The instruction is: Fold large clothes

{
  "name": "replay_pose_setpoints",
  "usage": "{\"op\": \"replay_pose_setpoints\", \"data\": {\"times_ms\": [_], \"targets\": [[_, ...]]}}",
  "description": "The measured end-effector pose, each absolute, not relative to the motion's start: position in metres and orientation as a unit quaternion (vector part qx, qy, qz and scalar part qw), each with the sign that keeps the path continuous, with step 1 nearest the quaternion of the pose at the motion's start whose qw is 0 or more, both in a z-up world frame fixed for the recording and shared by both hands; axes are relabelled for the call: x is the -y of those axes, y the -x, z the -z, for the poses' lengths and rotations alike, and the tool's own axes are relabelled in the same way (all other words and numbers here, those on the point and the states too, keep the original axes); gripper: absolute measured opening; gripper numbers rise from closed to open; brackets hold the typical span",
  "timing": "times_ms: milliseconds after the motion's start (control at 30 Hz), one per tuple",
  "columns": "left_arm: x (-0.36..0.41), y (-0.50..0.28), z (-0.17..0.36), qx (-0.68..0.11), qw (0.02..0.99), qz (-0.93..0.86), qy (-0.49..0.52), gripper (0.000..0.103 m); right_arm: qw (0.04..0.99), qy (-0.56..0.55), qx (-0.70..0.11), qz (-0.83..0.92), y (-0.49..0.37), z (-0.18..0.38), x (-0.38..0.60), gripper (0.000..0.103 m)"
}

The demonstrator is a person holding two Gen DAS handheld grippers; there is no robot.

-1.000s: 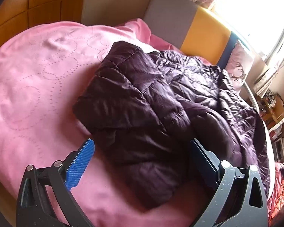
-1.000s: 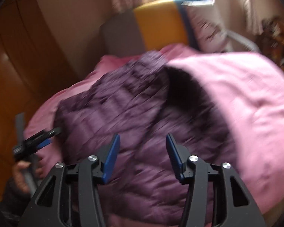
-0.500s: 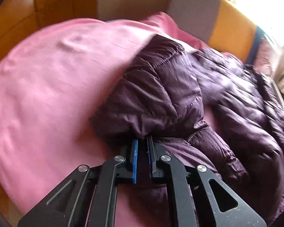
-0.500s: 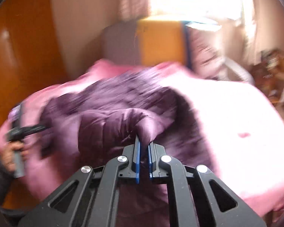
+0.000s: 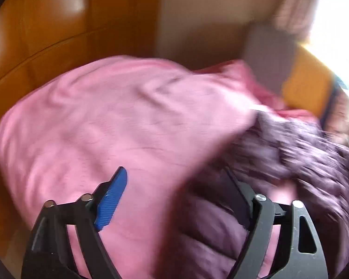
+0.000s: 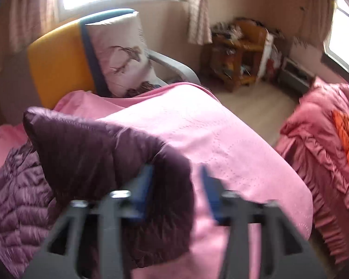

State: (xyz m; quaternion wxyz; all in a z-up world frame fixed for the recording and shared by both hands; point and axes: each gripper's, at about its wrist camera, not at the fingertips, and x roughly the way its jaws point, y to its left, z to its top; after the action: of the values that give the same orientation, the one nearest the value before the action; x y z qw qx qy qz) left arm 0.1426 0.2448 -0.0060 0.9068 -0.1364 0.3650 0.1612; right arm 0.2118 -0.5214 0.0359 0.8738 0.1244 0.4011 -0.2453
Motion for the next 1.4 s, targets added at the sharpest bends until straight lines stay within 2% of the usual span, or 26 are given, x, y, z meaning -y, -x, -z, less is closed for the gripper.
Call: {"op": "replay_pose_setpoints", "data": {"times_ms": [33,133,167,233,333,433,533,567,600,633,667,700,767,900,1000,1100,1133,1167,1200,1233,1267,1400], "targets": [[-0.229,-0.139,0.007,-0.367,0.912,-0.118,0.139,0.082,0.873,-0.133,-0.393,0.256,-0.209,-0.036,0.532,0.076],[-0.180,-0.136,0.015,-0.373,0.916,-0.001,0.149,0.084,0.877,-0.144,-0.378,0.261,-0.191,-0.050,0.539,0.081],[-0.164,-0.136,0.019,-0.376,0.914,0.037,0.147,0.089,0.882,-0.147,-0.373,0.250,-0.182,-0.055,0.542,0.084],[-0.125,-0.139,0.026,-0.375,0.911,0.102,0.138,0.091,0.893,-0.147,-0.374,0.202,-0.159,-0.063,0.529,0.084],[-0.078,-0.149,0.035,-0.378,0.898,0.184,0.131,0.091,0.894,-0.147,-0.417,0.077,-0.134,-0.050,0.471,0.085],[-0.042,-0.154,0.041,-0.376,0.887,0.237,0.125,0.091,0.869,-0.134,-0.476,-0.014,-0.104,-0.013,0.412,0.084],[-0.020,-0.164,0.052,-0.388,0.877,0.254,0.129,0.091,0.837,-0.131,-0.529,-0.056,-0.096,0.034,0.387,0.077],[-0.017,-0.166,0.054,-0.393,0.872,0.258,0.135,0.090,0.828,-0.131,-0.541,-0.063,-0.099,0.043,0.385,0.062],[-0.017,-0.167,0.053,-0.398,0.867,0.265,0.142,0.074,0.821,-0.129,-0.552,-0.071,-0.097,0.052,0.378,0.047],[-0.016,-0.170,0.051,-0.409,0.857,0.275,0.150,0.063,0.821,-0.119,-0.553,-0.076,-0.097,0.052,0.371,0.036],[-0.016,-0.172,0.048,-0.416,0.851,0.282,0.155,0.047,0.822,-0.116,-0.551,-0.091,-0.096,0.047,0.365,0.015],[-0.018,-0.173,0.040,-0.419,0.842,0.297,0.163,0.031,0.823,-0.114,-0.547,-0.103,-0.100,0.040,0.361,0.011],[-0.019,-0.175,0.026,-0.418,0.837,0.311,0.167,0.020,0.838,-0.099,-0.523,-0.122,-0.099,0.013,0.348,0.008],[-0.037,-0.179,-0.022,-0.408,0.828,0.328,0.199,0.011,0.868,-0.133,-0.444,-0.178,-0.090,-0.060,0.340,0.006],[-0.068,-0.180,-0.068,-0.399,0.816,0.335,0.249,0.011,0.873,-0.194,-0.392,-0.215,-0.076,-0.097,0.352,0.006],[-0.107,-0.168,-0.098,-0.376,0.823,0.323,0.278,0.012,0.871,-0.207,-0.399,-0.198,-0.065,-0.091,0.362,0.007],[-0.115,-0.165,-0.099,-0.371,0.830,0.313,0.275,0.016,0.866,-0.204,-0.419,-0.181,-0.066,-0.079,0.367,0.007],[-0.124,-0.159,-0.097,-0.367,0.839,0.296,0.271,0.029,0.860,-0.205,-0.434,-0.173,-0.060,-0.070,0.375,0.007],[-0.137,-0.151,-0.088,-0.366,0.846,0.271,0.277,0.047,0.855,-0.203,-0.448,-0.163,-0.059,-0.058,0.375,0.007],[-0.143,-0.148,-0.079,-0.369,0.846,0.261,0.284,0.054,0.850,-0.201,-0.464,-0.148,-0.057,-0.043,0.374,0.007],[-0.151,-0.142,-0.063,-0.378,0.842,0.252,0.291,0.058,0.846,-0.201,-0.474,-0.138,-0.056,-0.032,0.374,0.007],[-0.152,-0.119,-0.002,-0.424,0.835,0.209,0.282,0.058,0.837,-0.184,-0.505,-0.100,-0.051,0.008,0.372,0.008]]}}
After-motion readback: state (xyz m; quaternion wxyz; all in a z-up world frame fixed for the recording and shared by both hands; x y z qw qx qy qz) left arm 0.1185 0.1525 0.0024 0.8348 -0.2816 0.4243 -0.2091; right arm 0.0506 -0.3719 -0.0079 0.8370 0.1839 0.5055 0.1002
